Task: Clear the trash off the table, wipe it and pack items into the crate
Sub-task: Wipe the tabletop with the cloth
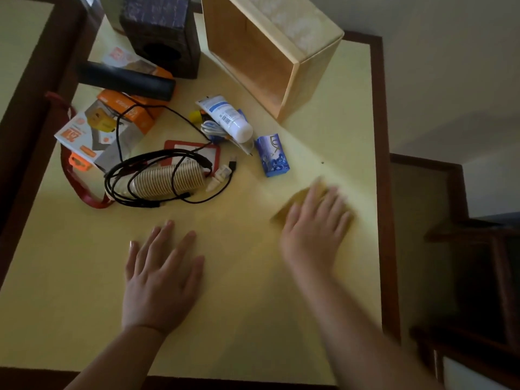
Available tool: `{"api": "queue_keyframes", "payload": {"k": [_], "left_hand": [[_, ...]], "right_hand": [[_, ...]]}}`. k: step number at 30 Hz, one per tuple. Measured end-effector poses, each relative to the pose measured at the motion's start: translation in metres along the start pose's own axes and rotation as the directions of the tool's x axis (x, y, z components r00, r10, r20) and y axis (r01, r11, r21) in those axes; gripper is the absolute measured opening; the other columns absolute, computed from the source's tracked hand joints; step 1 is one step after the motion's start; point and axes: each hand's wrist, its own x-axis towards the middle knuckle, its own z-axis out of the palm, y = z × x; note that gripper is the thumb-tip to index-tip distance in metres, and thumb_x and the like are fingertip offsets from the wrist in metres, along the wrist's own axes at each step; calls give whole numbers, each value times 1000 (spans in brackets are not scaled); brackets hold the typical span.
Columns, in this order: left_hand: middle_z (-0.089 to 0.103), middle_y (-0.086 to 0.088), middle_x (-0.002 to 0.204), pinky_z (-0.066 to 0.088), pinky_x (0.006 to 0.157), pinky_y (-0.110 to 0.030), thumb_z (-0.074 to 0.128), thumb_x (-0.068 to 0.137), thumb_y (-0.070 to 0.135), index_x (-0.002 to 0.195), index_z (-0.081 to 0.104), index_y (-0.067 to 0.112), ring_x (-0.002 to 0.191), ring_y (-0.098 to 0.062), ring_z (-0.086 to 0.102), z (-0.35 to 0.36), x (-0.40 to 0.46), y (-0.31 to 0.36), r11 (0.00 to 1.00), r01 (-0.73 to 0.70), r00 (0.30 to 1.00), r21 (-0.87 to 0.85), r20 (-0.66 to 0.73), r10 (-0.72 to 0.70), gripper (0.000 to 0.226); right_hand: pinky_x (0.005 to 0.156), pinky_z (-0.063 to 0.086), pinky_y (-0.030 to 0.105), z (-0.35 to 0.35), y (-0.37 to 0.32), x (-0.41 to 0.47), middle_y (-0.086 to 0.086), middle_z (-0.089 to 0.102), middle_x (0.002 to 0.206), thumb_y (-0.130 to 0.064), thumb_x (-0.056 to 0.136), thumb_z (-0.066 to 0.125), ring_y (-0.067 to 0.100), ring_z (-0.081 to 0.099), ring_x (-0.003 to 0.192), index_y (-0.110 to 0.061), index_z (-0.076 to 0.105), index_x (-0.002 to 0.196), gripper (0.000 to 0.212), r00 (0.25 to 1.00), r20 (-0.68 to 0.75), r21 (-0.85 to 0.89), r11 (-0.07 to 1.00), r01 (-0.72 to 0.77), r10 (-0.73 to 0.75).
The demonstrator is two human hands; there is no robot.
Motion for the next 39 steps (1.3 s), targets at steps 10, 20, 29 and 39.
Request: {"api": "queue_keyframes", "payload": {"k": [10, 20, 29, 39], "left_hand": [[40, -6, 166, 15, 129, -58, 52, 96, 56, 145, 63, 30, 158, -27, 30, 1, -1, -4, 999, -17, 1000, -31, -24, 16, 56], [42, -7, 166, 13, 130, -56, 54, 101, 49, 144, 63, 29, 157, -27, 31, 2, -6, -10, 997, -39, 998, -69, -60, 35, 49], [44, 3, 163, 11, 131, -44, 54, 105, 41, 135, 67, 28, 159, -16, 22, -27, -26, -61, 932, -13, 999, -363, 26, 24, 36], [29, 2, 171, 8, 131, -51, 37, 102, 65, 148, 56, 31, 162, -14, 7, -85, -102, -213, 977, 144, 987, -157, 91, -131, 61]], "right_hand": [[128, 1, 59, -30, 65, 108, 19, -8, 173, -52, 106, 9, 41, -5, 160, -23, -5, 167, 69, 958, 226, -104, 973, 204, -177], [127, 3, 59, 4, -12, -6, 24, 7, 172, -46, 106, 23, 46, 7, 158, -20, 13, 167, 67, 979, 29, 24, 979, -205, 204], [125, 18, 61, 7, -13, -66, 12, 20, 173, -49, 105, 29, 39, 19, 157, -38, 25, 163, 59, 831, 164, -122, 825, 552, -531], [130, 1, 52, 37, -219, -200, 4, -13, 174, -48, 111, 7, 29, -15, 160, -28, -6, 166, 60, 751, 251, 52, 783, 619, -611]]}}
